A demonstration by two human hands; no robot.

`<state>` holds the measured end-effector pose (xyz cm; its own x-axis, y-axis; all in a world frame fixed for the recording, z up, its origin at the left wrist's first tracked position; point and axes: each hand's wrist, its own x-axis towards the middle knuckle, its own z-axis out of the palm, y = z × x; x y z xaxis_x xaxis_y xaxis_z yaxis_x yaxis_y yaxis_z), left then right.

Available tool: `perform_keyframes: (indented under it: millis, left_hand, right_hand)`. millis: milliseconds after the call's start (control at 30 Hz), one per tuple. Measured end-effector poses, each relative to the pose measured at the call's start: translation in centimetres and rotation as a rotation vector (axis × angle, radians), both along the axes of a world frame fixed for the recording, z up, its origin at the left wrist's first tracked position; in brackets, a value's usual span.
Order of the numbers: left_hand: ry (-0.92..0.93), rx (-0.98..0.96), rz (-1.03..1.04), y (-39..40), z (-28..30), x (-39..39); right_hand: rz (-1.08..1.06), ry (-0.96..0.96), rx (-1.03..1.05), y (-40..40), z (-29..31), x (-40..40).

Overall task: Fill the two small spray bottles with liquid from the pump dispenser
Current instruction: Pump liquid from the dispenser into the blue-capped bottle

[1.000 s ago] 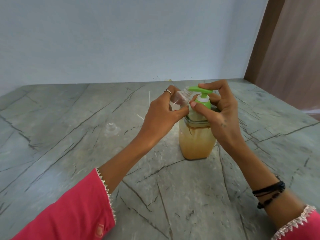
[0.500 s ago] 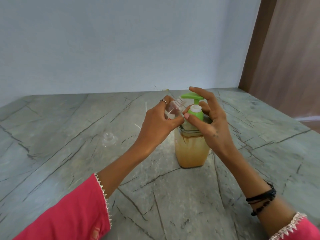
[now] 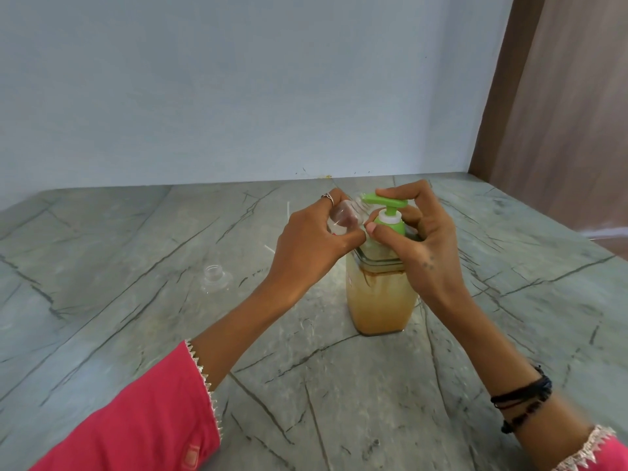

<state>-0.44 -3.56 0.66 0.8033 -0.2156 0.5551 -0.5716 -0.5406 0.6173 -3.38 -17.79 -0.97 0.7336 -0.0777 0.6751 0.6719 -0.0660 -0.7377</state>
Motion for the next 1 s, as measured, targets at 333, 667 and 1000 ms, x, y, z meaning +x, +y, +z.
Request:
perform_keyframes:
  millis: [333,667,1000]
  left_hand:
    - [-0.009,-0.011,-0.028,0.0,-0.1,0.1]
    - [-0.049,0.077,-0.019,0.7,0.9,0.9]
    - [-0.078,0.18,-0.018,1.1,1.4,0.8]
  right_hand:
    - [-0.021,-0.037,-0.083,-0.2,-0.2,0.0]
    - [-0.016,-0.028,-0.035,-0.1,0.1,0.0]
    - [-0.024,0.013,0.019,0.0,0.0,-0.3]
